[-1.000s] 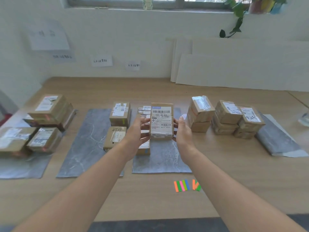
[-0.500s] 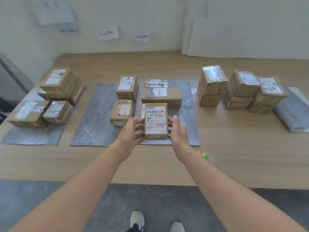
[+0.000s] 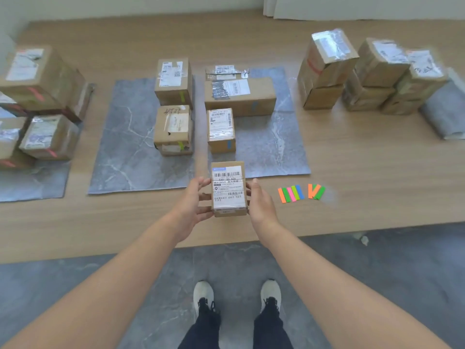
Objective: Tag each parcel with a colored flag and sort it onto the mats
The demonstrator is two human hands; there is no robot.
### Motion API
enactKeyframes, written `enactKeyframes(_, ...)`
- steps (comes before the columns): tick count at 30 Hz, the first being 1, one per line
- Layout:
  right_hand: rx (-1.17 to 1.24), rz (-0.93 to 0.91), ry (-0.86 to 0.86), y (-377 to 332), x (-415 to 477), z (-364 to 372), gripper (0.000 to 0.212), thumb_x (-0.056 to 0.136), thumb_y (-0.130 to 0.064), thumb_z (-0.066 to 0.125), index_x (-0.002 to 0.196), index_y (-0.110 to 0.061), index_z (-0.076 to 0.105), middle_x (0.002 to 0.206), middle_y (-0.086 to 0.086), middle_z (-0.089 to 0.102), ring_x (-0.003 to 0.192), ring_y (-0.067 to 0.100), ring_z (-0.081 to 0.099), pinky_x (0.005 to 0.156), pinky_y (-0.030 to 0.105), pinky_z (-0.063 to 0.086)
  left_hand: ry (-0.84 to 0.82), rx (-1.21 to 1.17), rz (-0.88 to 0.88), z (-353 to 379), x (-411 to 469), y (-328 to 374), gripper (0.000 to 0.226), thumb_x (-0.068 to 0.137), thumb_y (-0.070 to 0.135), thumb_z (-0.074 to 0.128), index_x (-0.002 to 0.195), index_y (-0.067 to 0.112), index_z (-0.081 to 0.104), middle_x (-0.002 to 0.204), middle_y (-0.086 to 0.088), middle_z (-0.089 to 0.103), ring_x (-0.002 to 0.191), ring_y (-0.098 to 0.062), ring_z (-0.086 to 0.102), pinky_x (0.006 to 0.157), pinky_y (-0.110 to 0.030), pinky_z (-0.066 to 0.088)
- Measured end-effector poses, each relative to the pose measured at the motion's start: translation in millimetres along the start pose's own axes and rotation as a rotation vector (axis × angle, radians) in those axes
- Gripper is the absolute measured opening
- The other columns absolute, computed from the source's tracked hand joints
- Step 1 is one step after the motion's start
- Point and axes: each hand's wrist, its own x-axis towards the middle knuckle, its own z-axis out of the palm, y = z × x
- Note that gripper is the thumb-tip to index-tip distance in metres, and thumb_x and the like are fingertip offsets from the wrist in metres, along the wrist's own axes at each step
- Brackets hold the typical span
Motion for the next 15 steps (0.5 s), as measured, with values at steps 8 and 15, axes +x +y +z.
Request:
enactKeyframes(8, -0.057, 0.075, -0.022, 40.2, -1.2, 27.4, 0.050, 0.087, -0.069, 0.027, 0.081, -0.056, 0.075, 0.103, -0.010, 0.077, 0.107, 0.018, 0.069, 0.105, 0.050, 0.049, 0.008, 0.023, -0.086, -28.2, 15.3, -35.6, 0.040, 0.103, 0.043, 0.034, 0.133, 0.028, 0.056, 0.098, -0.003, 0.058, 0.084, -0.027, 0.063, 0.098, -0.041, 0.050)
enactKeyframes(15, -0.079, 0.083, -0.024, 51.6, -4.4, 34.2, 0.048, 0.093, -0.065, 0.028, 0.081, -0.058, 0.073, 0.098, -0.015, 0.078, 0.106, 0.015, 0.069, 0.106, 0.050, 0.049, 0.016, 0.000, -0.094, -36.6, 19.4, -49.4, 0.035, 0.101, 0.044, 0.038, 0.125, 0.032, 0.061, 0.101, -0.003, 0.058, 0.085, -0.027, 0.063, 0.099, -0.041, 0.048)
